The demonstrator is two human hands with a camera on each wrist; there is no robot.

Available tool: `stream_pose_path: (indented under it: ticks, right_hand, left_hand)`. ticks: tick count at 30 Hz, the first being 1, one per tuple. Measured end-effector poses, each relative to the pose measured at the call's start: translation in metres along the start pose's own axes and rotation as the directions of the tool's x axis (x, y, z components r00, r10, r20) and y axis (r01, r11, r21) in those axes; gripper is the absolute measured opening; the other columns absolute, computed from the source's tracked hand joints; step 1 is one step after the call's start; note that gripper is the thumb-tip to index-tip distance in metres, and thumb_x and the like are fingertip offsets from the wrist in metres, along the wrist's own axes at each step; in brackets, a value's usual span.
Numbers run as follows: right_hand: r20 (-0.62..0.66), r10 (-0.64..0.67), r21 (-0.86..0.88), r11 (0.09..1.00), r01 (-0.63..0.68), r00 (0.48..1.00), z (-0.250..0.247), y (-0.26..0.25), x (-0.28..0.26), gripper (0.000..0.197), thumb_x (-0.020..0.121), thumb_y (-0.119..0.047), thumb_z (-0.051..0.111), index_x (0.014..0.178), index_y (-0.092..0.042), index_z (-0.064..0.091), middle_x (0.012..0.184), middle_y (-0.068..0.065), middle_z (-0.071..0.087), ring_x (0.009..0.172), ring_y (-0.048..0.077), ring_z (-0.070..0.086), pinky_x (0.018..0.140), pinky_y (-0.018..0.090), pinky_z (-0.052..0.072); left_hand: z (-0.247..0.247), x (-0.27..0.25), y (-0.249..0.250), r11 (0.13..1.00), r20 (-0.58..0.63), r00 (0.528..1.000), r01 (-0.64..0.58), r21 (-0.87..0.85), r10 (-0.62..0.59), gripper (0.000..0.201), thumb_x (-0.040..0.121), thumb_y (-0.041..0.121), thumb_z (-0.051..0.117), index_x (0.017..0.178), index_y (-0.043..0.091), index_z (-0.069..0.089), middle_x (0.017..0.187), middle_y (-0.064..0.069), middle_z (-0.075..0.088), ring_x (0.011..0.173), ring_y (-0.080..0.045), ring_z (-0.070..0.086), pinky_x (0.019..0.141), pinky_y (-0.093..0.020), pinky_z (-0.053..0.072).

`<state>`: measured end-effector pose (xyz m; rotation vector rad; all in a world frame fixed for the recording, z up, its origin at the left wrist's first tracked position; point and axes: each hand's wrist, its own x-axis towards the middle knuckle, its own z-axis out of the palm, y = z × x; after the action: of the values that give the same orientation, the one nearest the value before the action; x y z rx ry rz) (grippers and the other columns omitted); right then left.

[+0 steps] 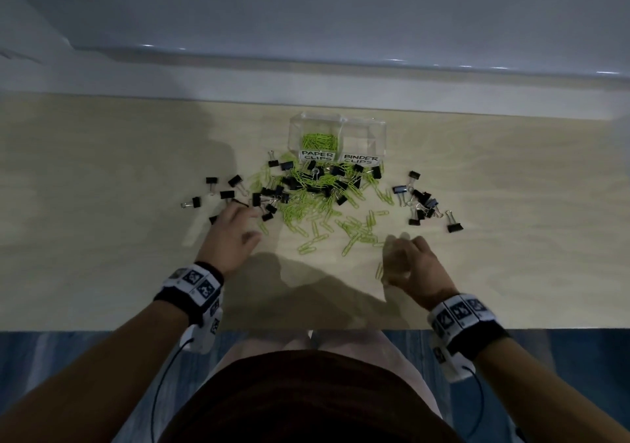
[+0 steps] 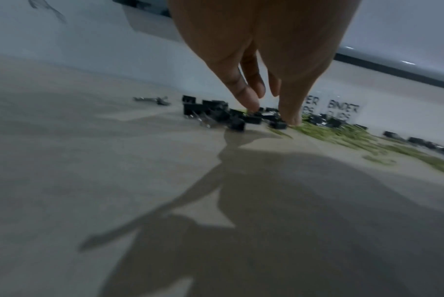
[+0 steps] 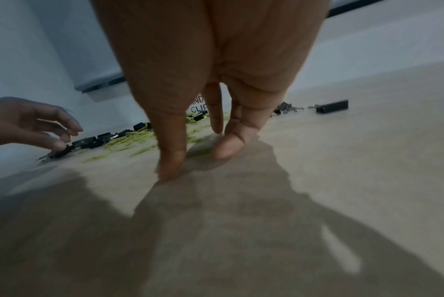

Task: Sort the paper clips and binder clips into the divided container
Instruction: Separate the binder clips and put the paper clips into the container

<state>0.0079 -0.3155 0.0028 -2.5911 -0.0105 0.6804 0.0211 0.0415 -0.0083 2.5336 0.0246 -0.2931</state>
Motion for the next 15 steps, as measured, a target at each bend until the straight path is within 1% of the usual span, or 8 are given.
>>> stream_pose_path:
  ticks: [2,3,4,6,8,10,13,15]
  right_hand:
    - [-0.057,0.010,0.020,1.000,-0.009,0.998,0.005,-0.005,0.002,0.054,0.068,-0.008,0.075,0.118,-0.006,0.055,0.107,0.012,0.050,0.088,0.029,0.056,0.075,0.032,0.050]
    - [-0.091,-0.028,0.034,0.999,0.031,0.995,0.006,-0.012,0.006,0.045,0.069,-0.003,0.073,0.112,-0.003,0.058,0.101,0.011,0.051,0.082,0.028,0.055,0.073,0.032,0.051]
    - [-0.120,-0.073,0.041,0.996,0.078,0.990,0.007,-0.020,0.012,0.036,0.071,0.000,0.069,0.106,-0.002,0.061,0.095,0.008,0.051,0.077,0.024,0.052,0.071,0.032,0.051]
    - [-0.135,-0.112,0.026,0.993,0.117,0.984,0.006,-0.039,0.028,0.027,0.076,0.000,0.064,0.103,-0.005,0.063,0.093,0.002,0.048,0.077,0.017,0.048,0.075,0.030,0.051]
    - [-0.119,-0.101,0.020,0.994,0.104,0.988,0.007,-0.053,0.047,0.028,0.078,-0.005,0.064,0.106,-0.010,0.063,0.099,0.001,0.051,0.082,0.014,0.048,0.085,0.030,0.050]
    - [-0.108,-0.123,0.049,0.990,0.128,0.987,0.008,-0.065,0.063,0.030,0.076,-0.006,0.067,0.105,-0.013,0.065,0.102,0.002,0.054,0.084,0.014,0.052,0.088,0.033,0.052]
    - [-0.162,-0.128,0.122,0.981,0.149,0.978,-0.002,-0.077,0.070,0.034,0.075,-0.008,0.071,0.107,-0.015,0.064,0.108,0.003,0.055,0.092,0.017,0.056,0.089,0.033,0.053]
    - [-0.178,-0.052,0.095,0.993,0.070,0.983,-0.010,-0.072,0.068,0.050,0.074,-0.018,0.074,0.120,-0.014,0.056,0.121,0.005,0.048,0.103,0.018,0.050,0.097,0.032,0.047]
  left_hand:
    - [0.012,-0.004,0.005,1.000,0.101,0.995,-0.014,0.028,0.011,0.038,0.085,0.019,0.065,0.120,0.010,0.054,0.123,-0.009,0.047,0.106,-0.023,0.053,0.092,-0.033,0.044]
    - [0.017,-0.004,0.008,0.999,0.124,0.992,-0.021,0.031,0.017,0.039,0.085,0.019,0.064,0.121,0.008,0.054,0.123,-0.010,0.048,0.107,-0.025,0.054,0.093,-0.036,0.046]
    - [0.022,-0.003,0.011,0.999,0.133,0.991,-0.026,0.025,0.023,0.039,0.086,0.018,0.063,0.122,0.007,0.053,0.122,-0.012,0.049,0.107,-0.027,0.054,0.092,-0.039,0.047]
    - [0.027,0.001,0.021,0.999,0.136,0.990,-0.040,0.007,0.038,0.039,0.087,0.019,0.062,0.122,0.006,0.053,0.122,-0.013,0.049,0.108,-0.028,0.053,0.093,-0.039,0.047]
    - [0.031,0.006,0.035,0.998,0.151,0.986,-0.069,-0.010,0.070,0.042,0.087,0.021,0.062,0.125,0.008,0.051,0.126,-0.011,0.048,0.110,-0.025,0.052,0.094,-0.036,0.046]
    - [0.033,0.012,0.047,0.995,0.177,0.979,-0.096,-0.033,0.100,0.050,0.085,0.024,0.065,0.130,0.012,0.047,0.130,-0.009,0.045,0.113,-0.023,0.050,0.098,-0.036,0.045]
    - [0.035,0.018,0.053,0.992,0.182,0.977,-0.118,0.042,0.109,0.078,0.073,0.037,0.075,0.137,0.014,0.037,0.136,-0.010,0.035,0.121,-0.025,0.042,0.102,-0.037,0.042]
    - [0.036,0.020,0.053,0.988,0.198,0.978,-0.094,0.126,0.067,0.094,0.067,0.047,0.077,0.141,0.015,0.029,0.137,-0.012,0.029,0.124,-0.027,0.038,0.102,-0.041,0.044]
